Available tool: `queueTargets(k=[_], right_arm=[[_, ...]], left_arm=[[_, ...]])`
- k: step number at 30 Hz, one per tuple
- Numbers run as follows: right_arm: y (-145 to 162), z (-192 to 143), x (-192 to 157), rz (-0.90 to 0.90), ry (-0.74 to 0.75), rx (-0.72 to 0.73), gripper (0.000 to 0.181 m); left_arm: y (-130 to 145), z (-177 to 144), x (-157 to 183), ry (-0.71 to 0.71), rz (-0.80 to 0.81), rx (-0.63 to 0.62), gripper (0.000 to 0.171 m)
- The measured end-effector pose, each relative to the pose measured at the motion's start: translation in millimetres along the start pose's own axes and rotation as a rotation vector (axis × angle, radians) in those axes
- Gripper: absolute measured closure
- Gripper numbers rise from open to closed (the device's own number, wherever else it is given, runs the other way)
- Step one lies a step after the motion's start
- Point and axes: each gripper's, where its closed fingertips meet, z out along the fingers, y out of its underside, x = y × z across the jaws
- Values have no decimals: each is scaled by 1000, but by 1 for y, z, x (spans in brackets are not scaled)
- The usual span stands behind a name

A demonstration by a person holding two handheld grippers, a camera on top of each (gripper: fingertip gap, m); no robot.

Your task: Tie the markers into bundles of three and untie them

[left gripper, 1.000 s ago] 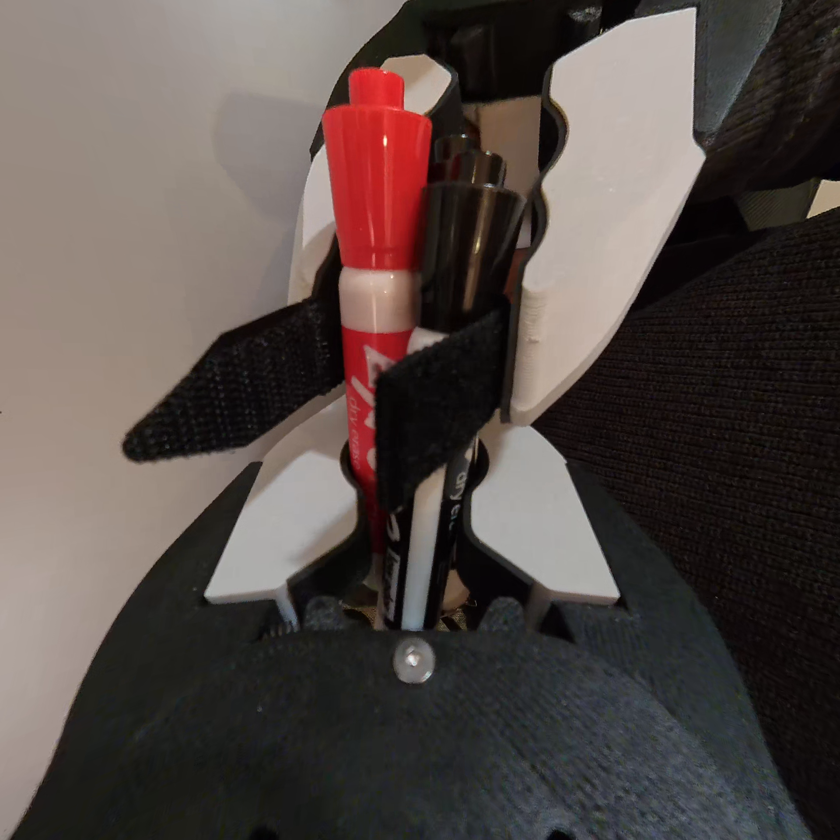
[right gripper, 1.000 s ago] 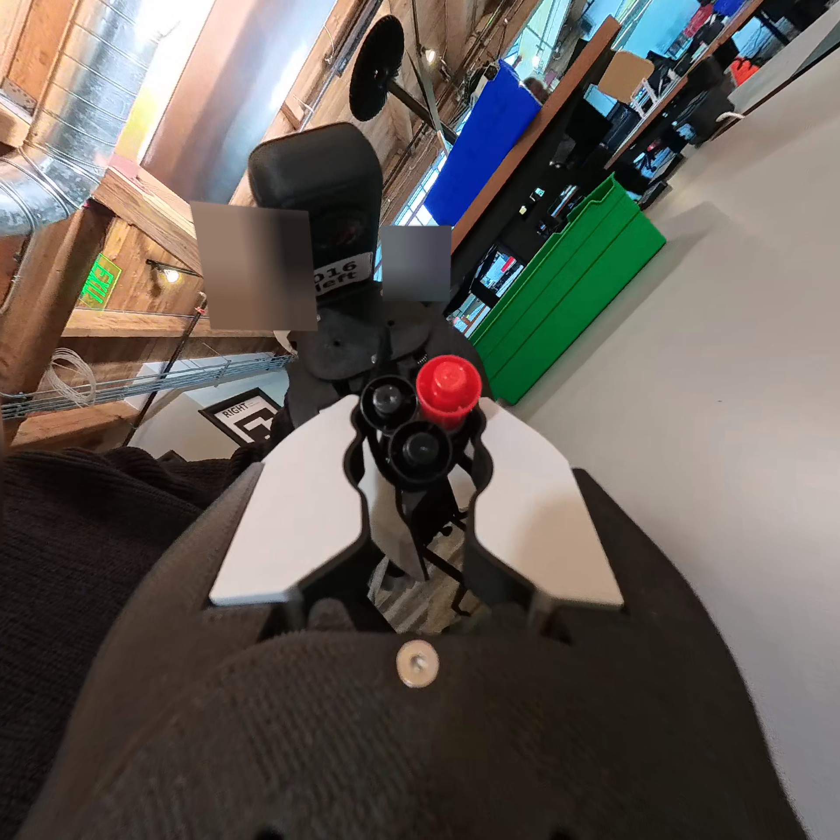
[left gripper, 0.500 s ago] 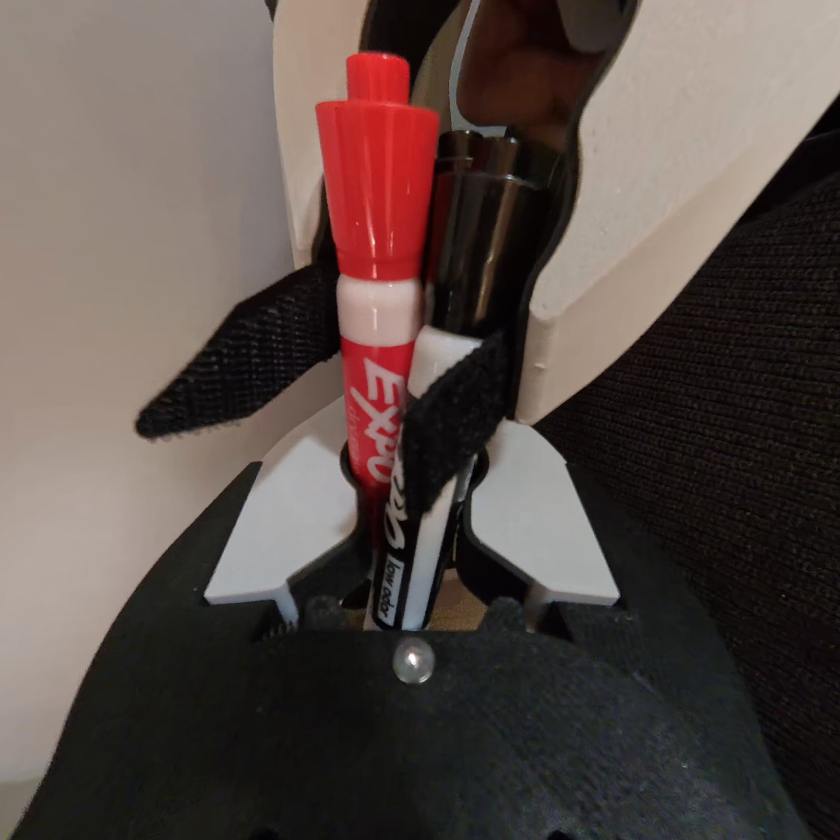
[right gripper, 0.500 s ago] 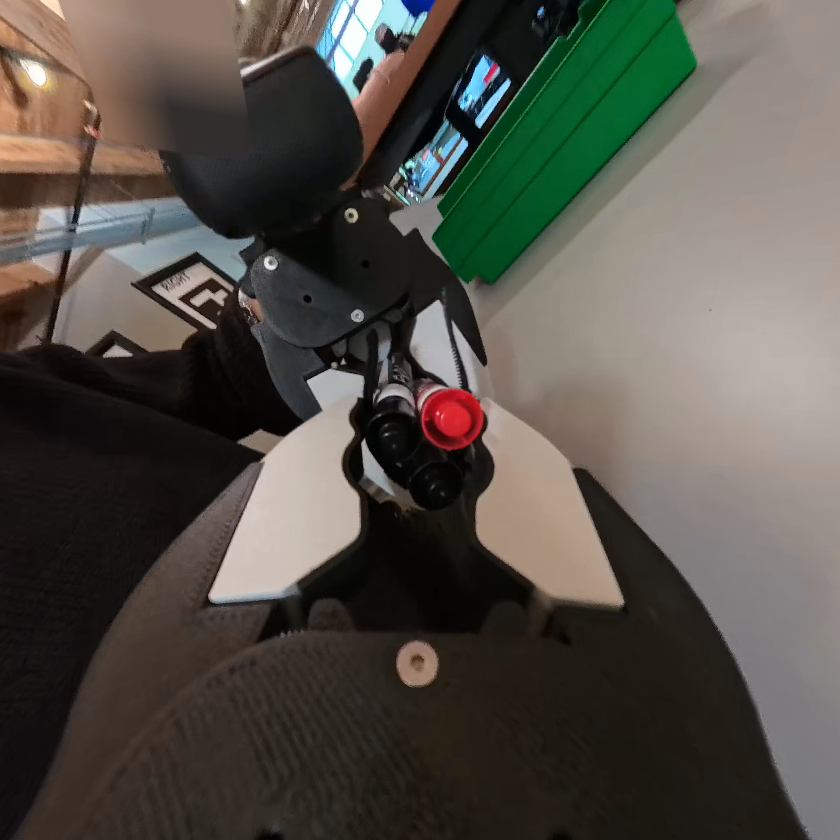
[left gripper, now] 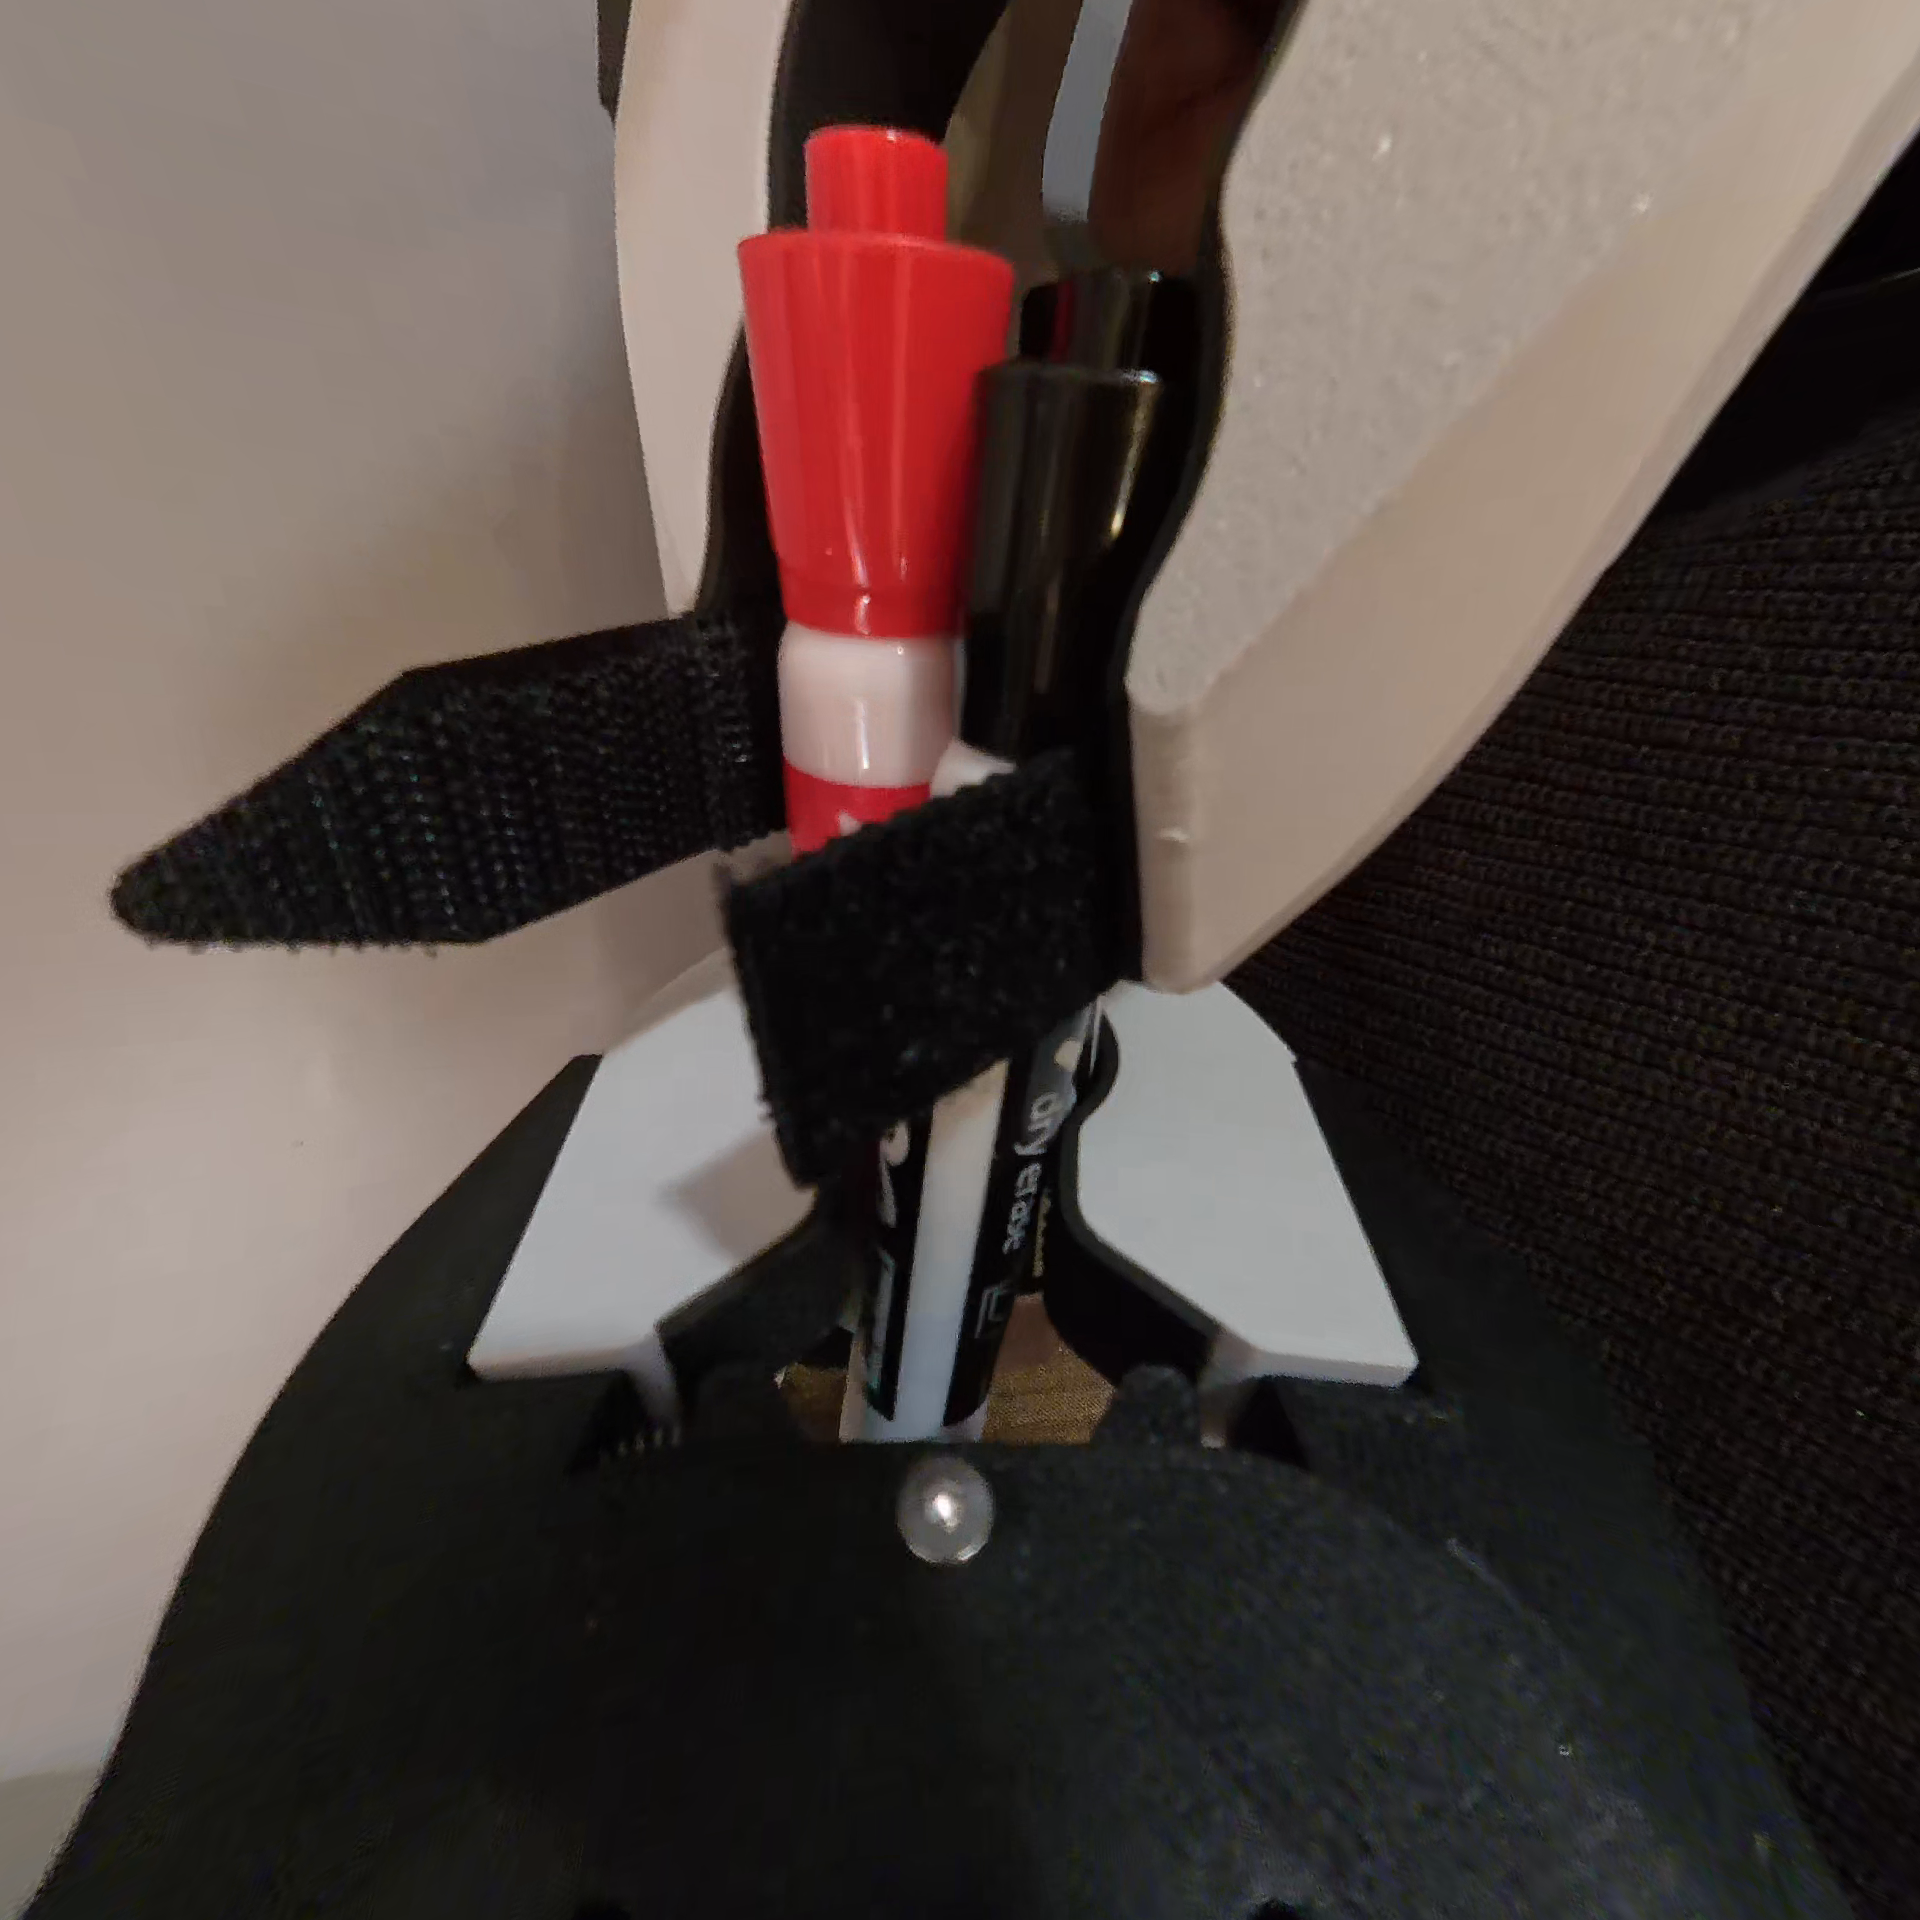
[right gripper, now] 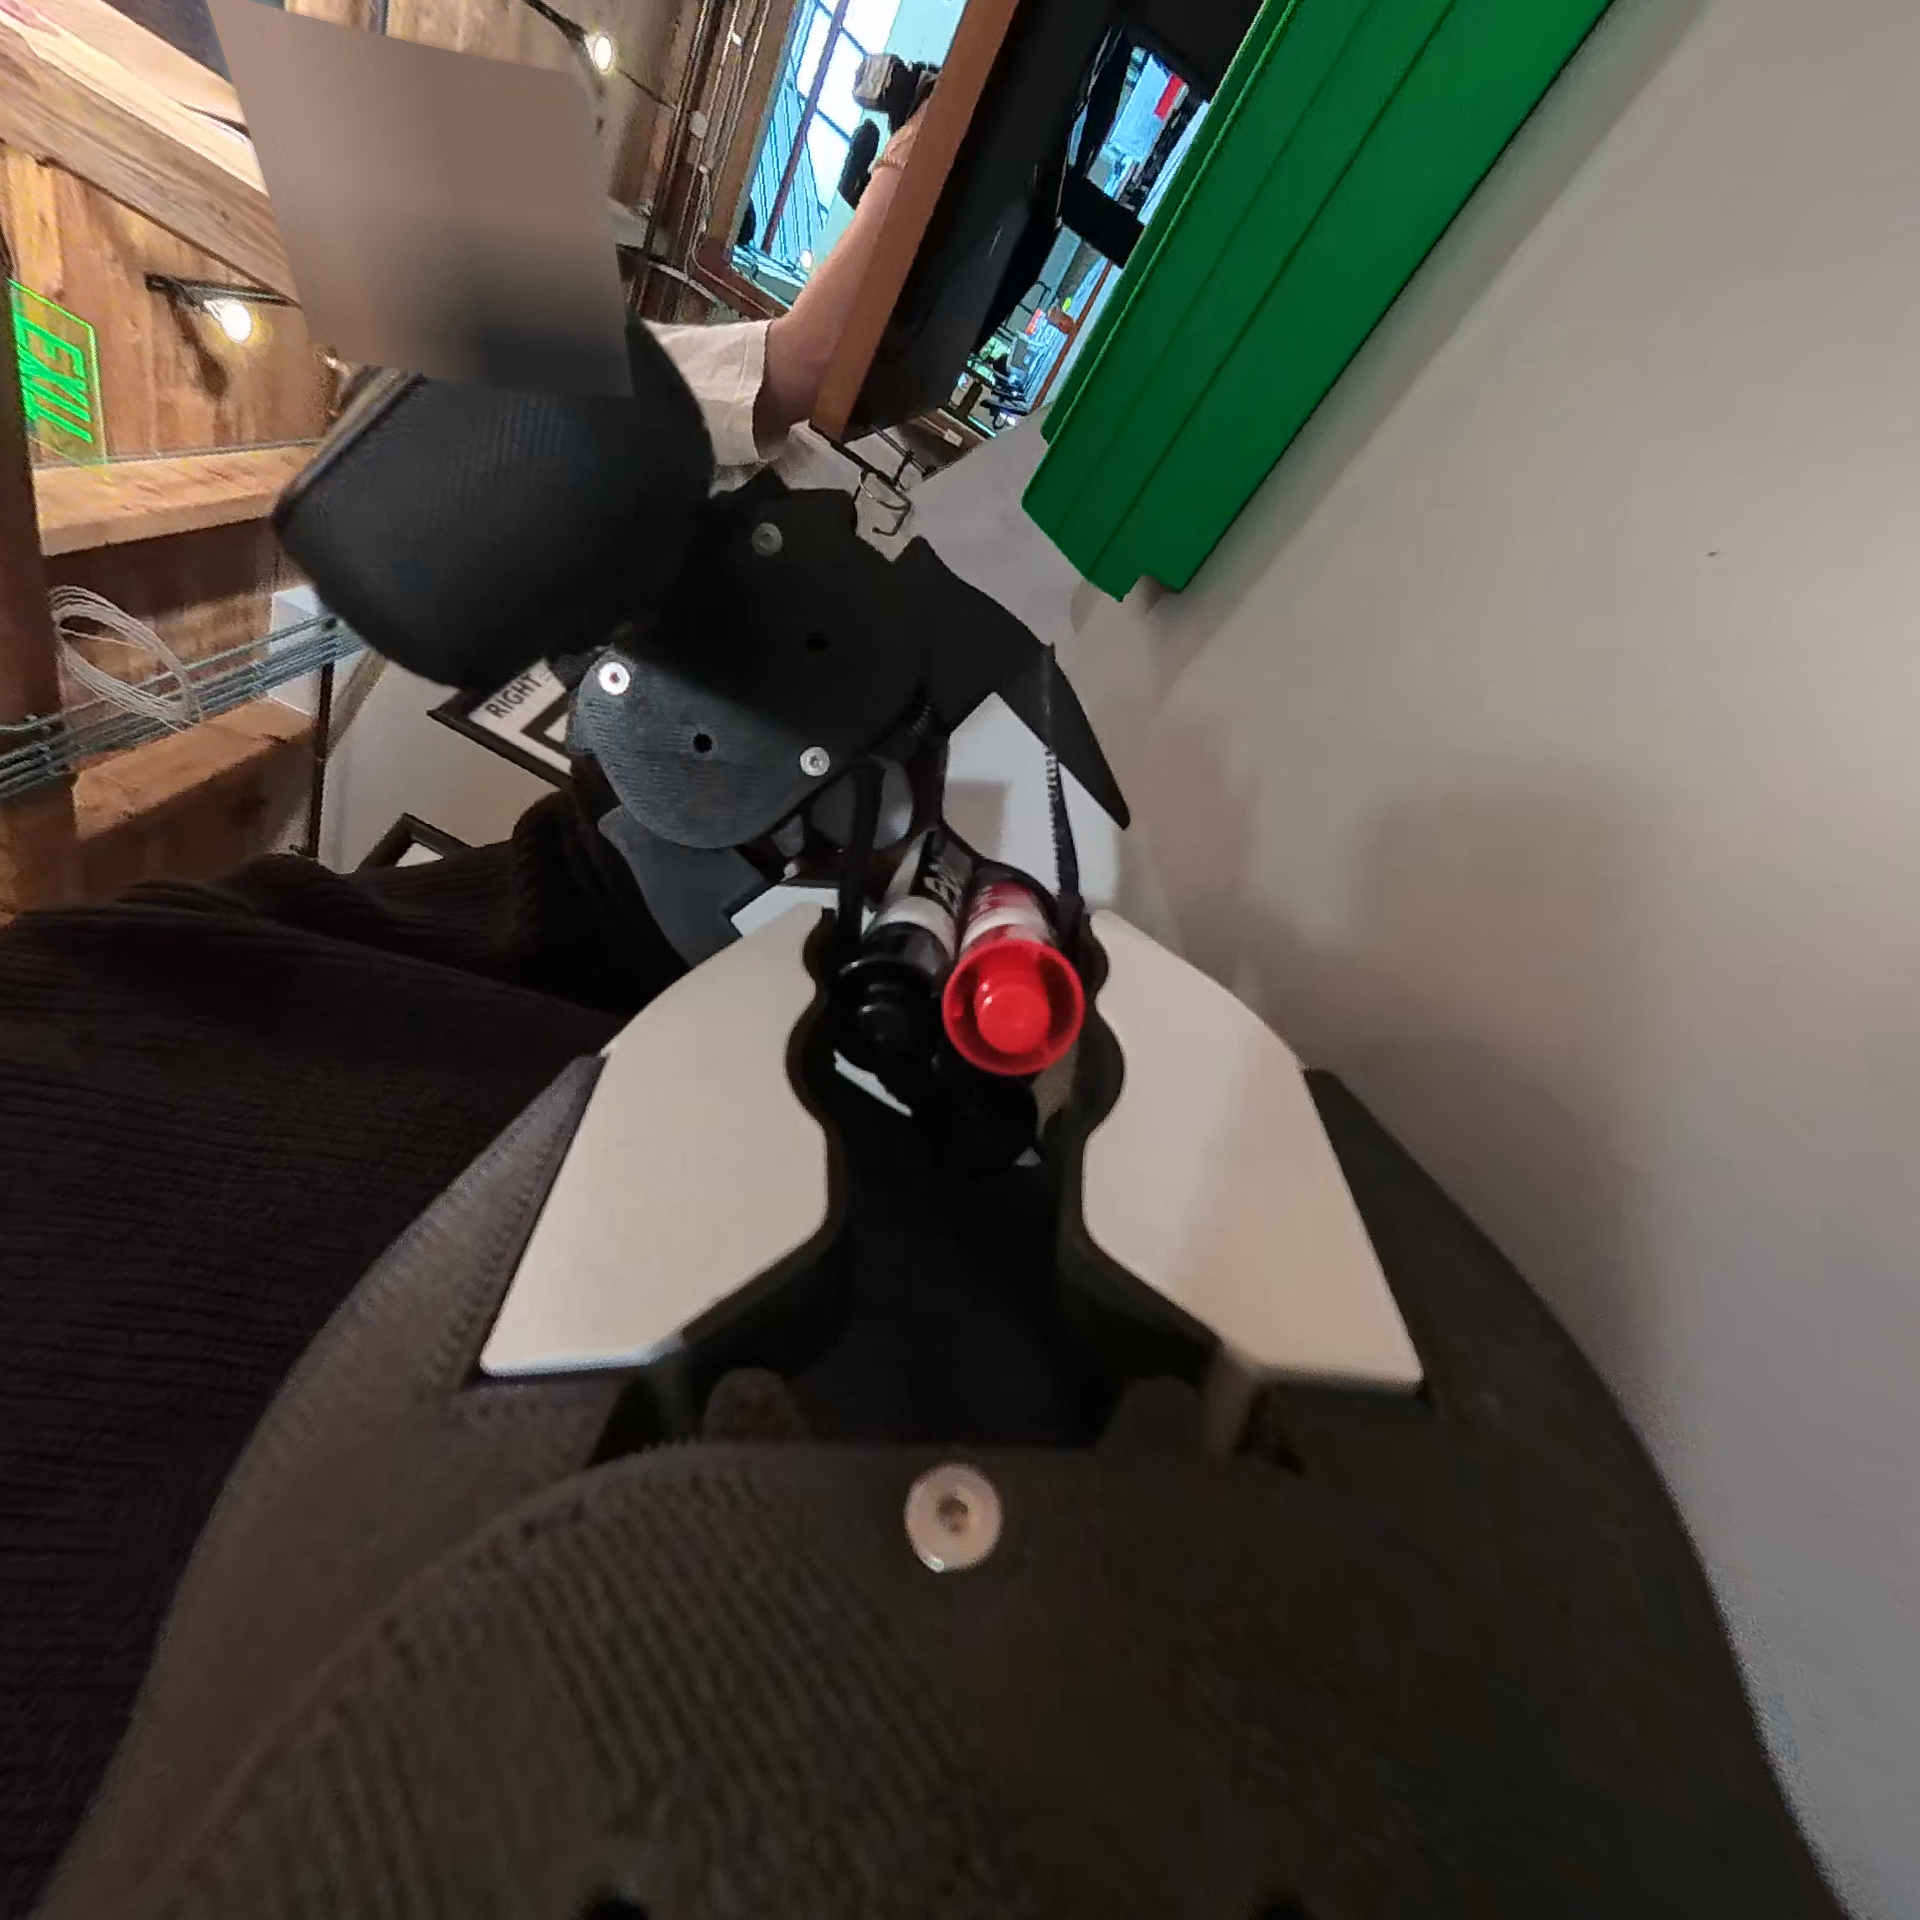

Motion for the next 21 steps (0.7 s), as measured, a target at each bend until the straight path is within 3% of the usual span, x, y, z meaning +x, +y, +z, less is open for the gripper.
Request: queueTargets(k=[9, 21], right_arm=[[6, 0, 1, -119, 75, -83, 135], [8, -4, 3, -75, 48, -119, 140]], left_arm=[[3, 4, 0, -6, 12, -27, 130], [6, 11, 0, -22, 19, -56, 129]])
